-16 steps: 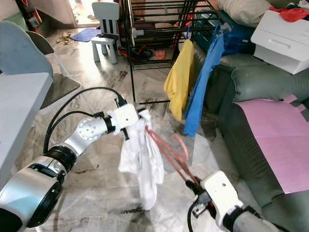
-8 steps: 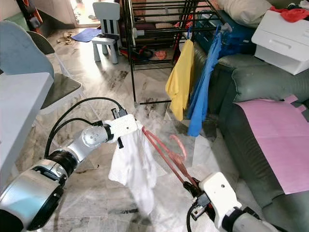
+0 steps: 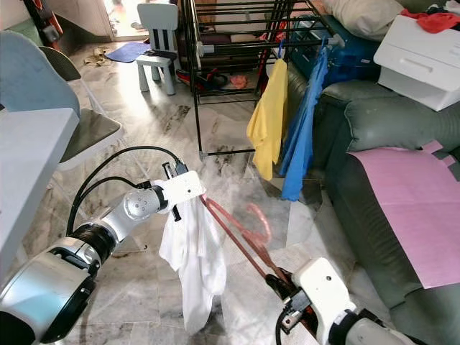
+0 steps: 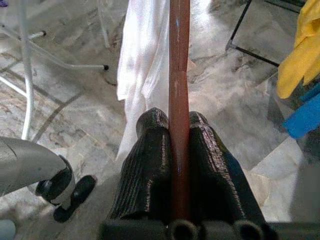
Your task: Hang hanger
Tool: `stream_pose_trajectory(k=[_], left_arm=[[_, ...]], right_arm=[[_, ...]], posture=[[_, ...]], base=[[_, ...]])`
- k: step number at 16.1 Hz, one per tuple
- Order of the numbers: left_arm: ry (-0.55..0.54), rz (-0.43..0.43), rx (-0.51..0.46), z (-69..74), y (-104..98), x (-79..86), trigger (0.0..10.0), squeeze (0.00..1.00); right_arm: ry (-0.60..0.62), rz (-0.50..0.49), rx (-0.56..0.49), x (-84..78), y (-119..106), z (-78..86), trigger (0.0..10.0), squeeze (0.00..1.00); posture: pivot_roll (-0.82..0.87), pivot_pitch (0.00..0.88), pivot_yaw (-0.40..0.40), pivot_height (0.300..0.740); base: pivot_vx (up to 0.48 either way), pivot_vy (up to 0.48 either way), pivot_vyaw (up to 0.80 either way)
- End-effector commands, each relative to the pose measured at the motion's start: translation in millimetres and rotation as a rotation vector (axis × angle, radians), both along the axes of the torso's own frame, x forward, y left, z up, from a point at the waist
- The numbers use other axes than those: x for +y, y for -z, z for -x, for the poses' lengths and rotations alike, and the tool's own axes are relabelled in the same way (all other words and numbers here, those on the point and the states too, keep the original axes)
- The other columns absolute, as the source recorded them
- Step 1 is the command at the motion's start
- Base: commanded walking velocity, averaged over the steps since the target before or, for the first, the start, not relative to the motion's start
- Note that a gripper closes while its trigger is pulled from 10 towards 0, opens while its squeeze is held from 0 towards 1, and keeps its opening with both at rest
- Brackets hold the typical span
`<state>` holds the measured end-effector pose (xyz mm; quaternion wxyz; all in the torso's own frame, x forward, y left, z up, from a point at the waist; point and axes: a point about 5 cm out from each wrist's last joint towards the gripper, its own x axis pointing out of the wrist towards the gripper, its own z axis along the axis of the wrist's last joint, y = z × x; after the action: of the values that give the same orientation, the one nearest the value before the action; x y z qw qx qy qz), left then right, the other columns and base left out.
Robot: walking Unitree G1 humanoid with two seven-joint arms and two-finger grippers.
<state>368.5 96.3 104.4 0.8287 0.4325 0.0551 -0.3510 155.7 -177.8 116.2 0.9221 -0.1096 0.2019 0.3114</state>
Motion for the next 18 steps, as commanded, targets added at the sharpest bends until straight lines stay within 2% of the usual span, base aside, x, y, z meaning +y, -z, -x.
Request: stream_pose_trajectory(k=[1, 8, 10, 12, 15, 18], left_arm=[[-0.005, -0.012, -0.008, -0.9, -0.8, 1.6, 10.0, 0.0], [-0.025, -0.005, -0.002, -3.3, -3.8, 8.1, 10.0, 0.0], [0.017, 0.054, 0.029, -2.2, -7.7, 8.1, 10.0, 0.0], [0.039, 0.065, 0.027, -2.2, -10.6, 11.3, 10.0, 0.0], [0.15, 0.183, 0.018, 0.3, -24.4, 5.4, 10.0, 0.0], [0.218, 0.212, 0.019, 4.2, -27.1, 5.1, 10.0, 0.0]], right_arm=[[-0.027, -0.008, -0.011, 3.2, -6.0, 0.9, 10.0, 0.0], [-0.041, 0.003, 0.004, 3.9, -6.0, 1.6, 10.0, 0.0], [-0.033, 0.03, 0.023, 0.4, -1.5, 3.1, 10.0, 0.0], [-0.026, 0.035, 0.037, -0.2, 1.2, 4.2, 10.0, 0.0], [-0.007, 0.057, 0.043, -3.8, 7.0, 2.5, 10.0, 0.0], [0.027, 0.076, 0.025, -9.5, 9.4, -3.4, 10.0, 0.0]], posture=[[-0.12, 0.0, 0.024, 0.74], [-0.12, 0.0, 0.024, 0.74], [-0.12, 0.0, 0.024, 0.74], [-0.12, 0.0, 0.024, 0.74], [-0.11, 0.0, 0.019, 0.74], [-0.1, 0.0, 0.017, 0.74]], base=[[0.0, 0.0, 0.0], [0.0, 0.0, 0.0], [0.0, 0.0, 0.0], [0.0, 0.0, 0.0], [0.0, 0.0, 0.0], [0.0, 0.0, 0.0]])
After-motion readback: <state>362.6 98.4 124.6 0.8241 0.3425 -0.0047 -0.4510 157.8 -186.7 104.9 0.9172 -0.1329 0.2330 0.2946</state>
